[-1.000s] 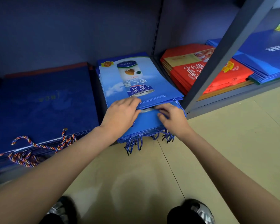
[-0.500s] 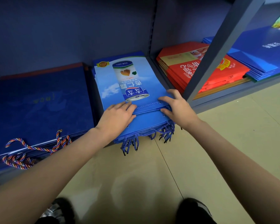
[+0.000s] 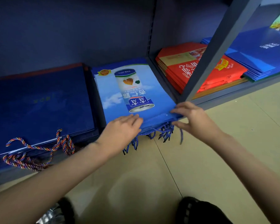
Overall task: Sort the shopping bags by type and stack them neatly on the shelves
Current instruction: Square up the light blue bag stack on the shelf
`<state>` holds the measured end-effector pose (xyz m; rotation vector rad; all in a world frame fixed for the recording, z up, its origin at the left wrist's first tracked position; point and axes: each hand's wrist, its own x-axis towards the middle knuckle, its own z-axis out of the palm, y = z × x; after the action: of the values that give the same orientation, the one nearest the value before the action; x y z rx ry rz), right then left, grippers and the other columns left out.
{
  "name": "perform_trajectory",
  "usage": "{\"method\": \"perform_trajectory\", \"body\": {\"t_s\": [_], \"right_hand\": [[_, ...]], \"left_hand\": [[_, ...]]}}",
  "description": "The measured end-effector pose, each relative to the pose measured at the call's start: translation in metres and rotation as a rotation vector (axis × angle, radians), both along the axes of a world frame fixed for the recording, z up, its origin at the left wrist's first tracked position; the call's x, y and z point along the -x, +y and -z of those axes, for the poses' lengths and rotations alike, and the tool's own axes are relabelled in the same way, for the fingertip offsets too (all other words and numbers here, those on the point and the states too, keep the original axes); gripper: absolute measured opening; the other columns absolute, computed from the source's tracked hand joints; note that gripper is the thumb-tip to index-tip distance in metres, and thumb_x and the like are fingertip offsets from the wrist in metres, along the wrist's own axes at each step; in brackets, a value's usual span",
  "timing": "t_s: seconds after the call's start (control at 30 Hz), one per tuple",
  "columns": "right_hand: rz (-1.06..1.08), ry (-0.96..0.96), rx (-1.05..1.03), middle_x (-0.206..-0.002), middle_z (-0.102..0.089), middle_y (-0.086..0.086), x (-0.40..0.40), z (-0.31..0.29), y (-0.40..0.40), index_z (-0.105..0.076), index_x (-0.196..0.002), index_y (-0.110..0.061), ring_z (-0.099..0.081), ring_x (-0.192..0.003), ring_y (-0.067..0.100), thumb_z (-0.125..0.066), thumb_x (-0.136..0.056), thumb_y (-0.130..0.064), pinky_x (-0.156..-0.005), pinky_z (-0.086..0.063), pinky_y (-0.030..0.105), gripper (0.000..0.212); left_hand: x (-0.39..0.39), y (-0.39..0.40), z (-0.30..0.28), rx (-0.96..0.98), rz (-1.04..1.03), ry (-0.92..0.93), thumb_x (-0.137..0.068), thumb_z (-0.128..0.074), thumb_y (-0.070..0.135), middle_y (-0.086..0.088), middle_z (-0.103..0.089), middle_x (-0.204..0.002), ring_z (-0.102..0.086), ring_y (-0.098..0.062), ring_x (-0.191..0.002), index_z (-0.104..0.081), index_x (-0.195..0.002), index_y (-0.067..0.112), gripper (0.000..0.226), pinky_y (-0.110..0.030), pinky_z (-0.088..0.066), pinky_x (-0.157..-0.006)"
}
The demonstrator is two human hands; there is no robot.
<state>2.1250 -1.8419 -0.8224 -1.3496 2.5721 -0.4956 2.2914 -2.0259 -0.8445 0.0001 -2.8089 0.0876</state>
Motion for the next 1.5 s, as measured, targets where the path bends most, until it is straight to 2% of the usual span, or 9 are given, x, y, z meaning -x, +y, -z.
{"method": "perform_trajectory", "body": {"t_s": [0.1,0.2,0.47,0.57,0.67,0.93,1.1,1.23,1.5], "right_hand": [[0.083,-0.056,0.008,-0.125,-0.048,0.010,-0.007,0.020,-0.005,-0.060,-0.121,-0.012,-0.053,-0.111,0.026,-0.072,-0.081,-0.017,-0.096,-0.035,0.024,0.042],[0.156,-0.070,0.035,-0.127,-0.046,0.007,-0.003,0.019,-0.013,-0.060,-0.119,-0.015,-0.052,-0.109,0.024,-0.070,-0.082,-0.018,-0.094,-0.038,0.031,0.039],[0.130,-0.261,-0.115,-0.130,-0.035,0.008,0.013,0.016,-0.026,-0.045,-0.118,-0.018,-0.045,-0.099,0.023,-0.077,-0.074,-0.009,-0.081,-0.033,0.020,0.055],[0.103,-0.299,-0.181,-0.119,-0.032,0.004,0.015,0.019,-0.029,-0.035,-0.115,-0.021,-0.045,-0.093,0.025,-0.078,-0.070,-0.004,-0.076,-0.034,0.024,0.065],[0.088,-0.310,-0.211,-0.111,-0.033,0.005,0.017,0.025,-0.035,-0.028,-0.108,-0.025,-0.047,-0.095,0.029,-0.079,-0.068,-0.002,-0.079,-0.040,0.032,0.068],[0.104,-0.366,-0.163,-0.103,-0.036,0.008,0.021,0.014,-0.054,-0.028,-0.111,-0.025,-0.047,-0.084,0.028,-0.078,-0.073,-0.008,-0.070,-0.034,0.030,0.065],[0.087,-0.336,-0.263,-0.134,-0.025,0.014,0.017,0.028,-0.052,0.004,-0.145,-0.040,-0.046,-0.115,0.035,-0.083,-0.068,-0.012,-0.096,-0.040,0.041,0.119],[0.053,-0.285,-0.346,-0.152,0.007,0.016,0.013,0.036,-0.052,0.022,-0.141,-0.046,-0.035,-0.131,0.039,-0.086,-0.063,-0.017,-0.104,-0.035,0.043,0.137],[0.042,-0.184,-0.266,-0.151,-0.005,0.009,0.017,0.056,-0.033,0.012,-0.142,-0.050,-0.047,-0.119,0.041,-0.084,-0.066,-0.016,-0.099,-0.044,0.044,0.127]], "left_hand": [[0.003,0.002,0.008,-0.095,-0.077,-0.173,-0.060,-0.088,0.027,-0.011,-0.067,-0.112,-0.066,-0.028,-0.100,-0.066,-0.100,0.010,0.049,-0.043,-0.055,-0.079],[0.005,-0.007,0.001,-0.294,-0.278,-0.418,-0.084,-0.061,0.048,0.001,-0.026,-0.150,-0.022,-0.026,-0.139,-0.036,-0.135,0.030,0.060,-0.050,-0.025,-0.109],[0.018,-0.005,-0.010,-0.659,-0.527,-0.694,-0.073,-0.077,0.036,-0.011,0.022,-0.153,0.018,-0.046,-0.138,-0.010,-0.144,0.037,0.097,-0.053,-0.026,-0.109],[0.014,-0.001,-0.005,-0.660,-0.625,-0.725,-0.076,-0.077,0.026,-0.016,0.036,-0.147,-0.013,-0.051,-0.137,0.010,-0.146,0.039,0.112,-0.045,-0.041,-0.099],[0.010,-0.001,-0.001,-0.626,-0.617,-0.679,-0.078,-0.076,0.021,-0.018,0.032,-0.149,-0.055,-0.033,-0.099,0.009,-0.146,0.039,0.111,-0.035,-0.049,-0.083],[0.009,-0.046,-0.019,-0.586,-0.601,-0.664,-0.075,-0.078,0.022,-0.015,0.019,-0.154,-0.041,-0.044,-0.125,0.001,-0.148,0.038,0.109,-0.040,-0.037,-0.103],[0.010,-0.023,-0.005,-0.470,-0.602,-0.741,-0.073,-0.080,0.014,-0.023,0.030,-0.148,-0.054,-0.033,-0.096,0.017,-0.146,0.033,0.123,-0.034,-0.048,-0.081],[0.006,-0.027,0.003,-0.447,-0.648,-0.665,-0.078,-0.073,0.003,-0.030,0.017,-0.149,-0.046,-0.020,-0.063,0.017,-0.145,0.038,0.118,-0.028,-0.043,-0.062],[-0.011,0.010,0.035,-0.564,-0.722,-0.547,-0.080,-0.072,0.015,-0.020,-0.020,-0.130,-0.044,-0.032,-0.105,0.023,-0.142,0.038,0.116,-0.037,-0.042,-0.081]]}}
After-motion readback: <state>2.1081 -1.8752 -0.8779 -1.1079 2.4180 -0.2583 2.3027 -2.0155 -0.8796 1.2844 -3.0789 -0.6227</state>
